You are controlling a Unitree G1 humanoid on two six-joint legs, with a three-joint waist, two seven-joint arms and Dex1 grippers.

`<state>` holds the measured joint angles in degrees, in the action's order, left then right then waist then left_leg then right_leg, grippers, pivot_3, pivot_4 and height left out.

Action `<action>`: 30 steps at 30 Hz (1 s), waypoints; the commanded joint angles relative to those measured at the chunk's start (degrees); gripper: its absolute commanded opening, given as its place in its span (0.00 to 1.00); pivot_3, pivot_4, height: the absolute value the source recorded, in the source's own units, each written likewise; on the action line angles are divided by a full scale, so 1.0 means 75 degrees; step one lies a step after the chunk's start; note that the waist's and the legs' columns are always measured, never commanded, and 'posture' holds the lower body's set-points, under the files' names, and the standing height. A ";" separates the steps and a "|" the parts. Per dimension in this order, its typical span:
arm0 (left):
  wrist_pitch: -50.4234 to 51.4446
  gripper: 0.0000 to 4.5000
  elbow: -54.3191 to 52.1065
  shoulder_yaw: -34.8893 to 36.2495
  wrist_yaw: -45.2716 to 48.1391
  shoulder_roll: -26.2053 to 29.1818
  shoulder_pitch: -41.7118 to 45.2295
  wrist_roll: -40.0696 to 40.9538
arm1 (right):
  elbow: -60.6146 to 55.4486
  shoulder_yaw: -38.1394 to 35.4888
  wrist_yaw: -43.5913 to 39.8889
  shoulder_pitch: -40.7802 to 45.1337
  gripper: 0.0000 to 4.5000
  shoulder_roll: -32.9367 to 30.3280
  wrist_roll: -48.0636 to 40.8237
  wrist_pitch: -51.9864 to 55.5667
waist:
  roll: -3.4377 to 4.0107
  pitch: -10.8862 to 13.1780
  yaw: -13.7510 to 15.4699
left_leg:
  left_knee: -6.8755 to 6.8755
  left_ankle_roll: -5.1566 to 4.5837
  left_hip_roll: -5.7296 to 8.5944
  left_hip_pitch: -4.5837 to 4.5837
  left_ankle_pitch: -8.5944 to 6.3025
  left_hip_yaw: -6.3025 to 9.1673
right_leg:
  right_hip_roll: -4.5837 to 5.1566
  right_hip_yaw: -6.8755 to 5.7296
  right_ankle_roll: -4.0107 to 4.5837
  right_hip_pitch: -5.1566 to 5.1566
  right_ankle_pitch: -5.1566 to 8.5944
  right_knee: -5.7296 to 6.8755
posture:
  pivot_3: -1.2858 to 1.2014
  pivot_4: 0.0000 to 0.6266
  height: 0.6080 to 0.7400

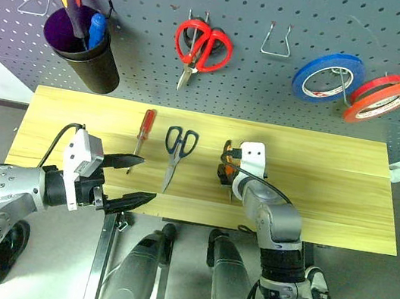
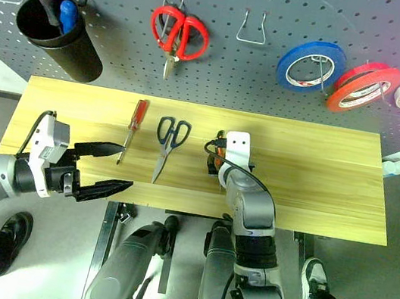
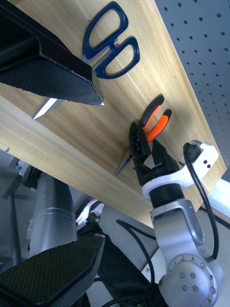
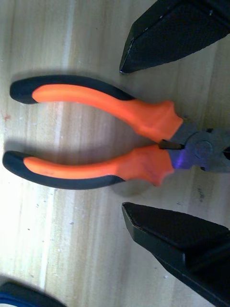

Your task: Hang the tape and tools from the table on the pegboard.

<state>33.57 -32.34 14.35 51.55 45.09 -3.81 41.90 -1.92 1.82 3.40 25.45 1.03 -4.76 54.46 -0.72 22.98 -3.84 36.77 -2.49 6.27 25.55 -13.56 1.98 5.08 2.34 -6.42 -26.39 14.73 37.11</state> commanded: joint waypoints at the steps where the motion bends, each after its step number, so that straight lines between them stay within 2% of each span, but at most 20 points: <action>1: 0.0039 1.00 -0.0297 0.0141 -0.0064 0.0054 -0.0019 0.0169 | 0.0184 0.0022 -0.0125 -0.0016 1.00 -0.0124 0.0075 -0.0079 | 0.0000 0.0004 -0.0001 | 0.0000 0.0000 0.0000 0.0000 0.0000 0.0000 | 0.0000 0.0000 0.0000 0.0000 0.0000 0.0000 | 0.54 0.75 0.83; 2: 0.0040 1.00 -0.0304 0.0139 -0.0070 0.0060 -0.0019 0.0170 | 0.0207 -0.0016 -0.0117 -0.0040 1.00 -0.0109 0.0060 -0.0048 | -0.0001 0.0005 -0.0001 | 0.0000 0.0000 0.0000 0.0000 0.0000 0.0000 | 0.0000 0.0000 0.0000 0.0000 0.0000 0.0000 | 0.54 0.75 0.83; 5: 0.0047 1.00 -0.0319 0.0142 -0.0072 0.0079 -0.0035 0.0176 | 0.0278 -0.0042 -0.0091 -0.0053 0.86 -0.0142 0.0080 -0.0030 | -0.0001 0.0005 0.0000 | 0.0000 0.0000 0.0000 0.0000 0.0000 0.0000 | 0.0000 -0.0001 0.0000 0.0000 0.0000 0.0000 | 0.54 0.75 0.83; 10: 0.0083 1.00 -0.0342 0.0170 -0.0061 0.0093 -0.0025 0.0184 | 0.0482 0.0118 -0.0150 0.0022 0.50 -0.0325 0.0258 -0.0006 | -0.0002 0.0005 -0.0003 | 0.0000 0.0001 0.0000 -0.0001 -0.0001 0.0000 | 0.0000 0.0000 0.0000 0.0001 0.0000 0.0000 | 0.54 0.74 0.83; 11: 0.0087 1.00 -0.0341 0.0175 -0.0061 0.0095 -0.0022 0.0189 | 0.0491 0.0143 -0.0159 0.0024 0.47 -0.0344 0.0286 -0.0012 | -0.0002 0.0005 -0.0002 | 0.0000 0.0002 0.0000 -0.0002 -0.0001 0.0000 | 0.0000 -0.0001 0.0000 0.0002 0.0000 0.0000 | 0.54 0.74 0.83; 20: 0.0113 1.00 -0.0339 0.0201 -0.0085 0.0123 -0.0028 0.0258 | 0.0484 0.0382 -0.0420 -0.0076 0.47 -0.0451 0.0392 0.0013 | -0.0002 0.0005 -0.0002 | 0.0000 0.0002 -0.0001 -0.0002 -0.0001 0.0000 | 0.0000 0.0000 0.0000 0.0002 0.0000 -0.0001 | 0.54 0.74 0.83; 27: 0.0109 1.00 -0.0270 0.0166 -0.0117 0.0123 0.0009 0.0292 | 0.0508 0.0156 -0.0586 -0.0056 0.47 -0.0498 0.0307 -0.0249 | -0.0003 0.0006 -0.0003 | -0.0001 0.0006 -0.0002 -0.0002 -0.0003 0.0000 | 0.0000 0.0000 0.0000 0.0002 0.0000 -0.0002 | 0.54 0.74 0.83; 30: 0.0101 1.00 -0.0242 0.0134 -0.0125 0.0103 0.0034 0.0286 | 0.0213 -0.0315 -0.0933 -0.0114 0.47 -0.0372 -0.0180 -0.0417 | -0.0003 0.0006 0.0001 | -0.0002 0.0009 -0.0002 -0.0002 -0.0005 0.0000 | 0.0000 0.0000 0.0000 0.0002 0.0000 -0.0004 | 0.54 0.74 0.83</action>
<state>34.54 -32.74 14.39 50.57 45.50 -3.55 43.26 0.30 0.90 -1.88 25.92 -2.25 -3.79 51.60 -0.74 23.02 -3.83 36.74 -2.42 6.25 25.54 -13.60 1.98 5.08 2.34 -6.41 -26.37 14.73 37.08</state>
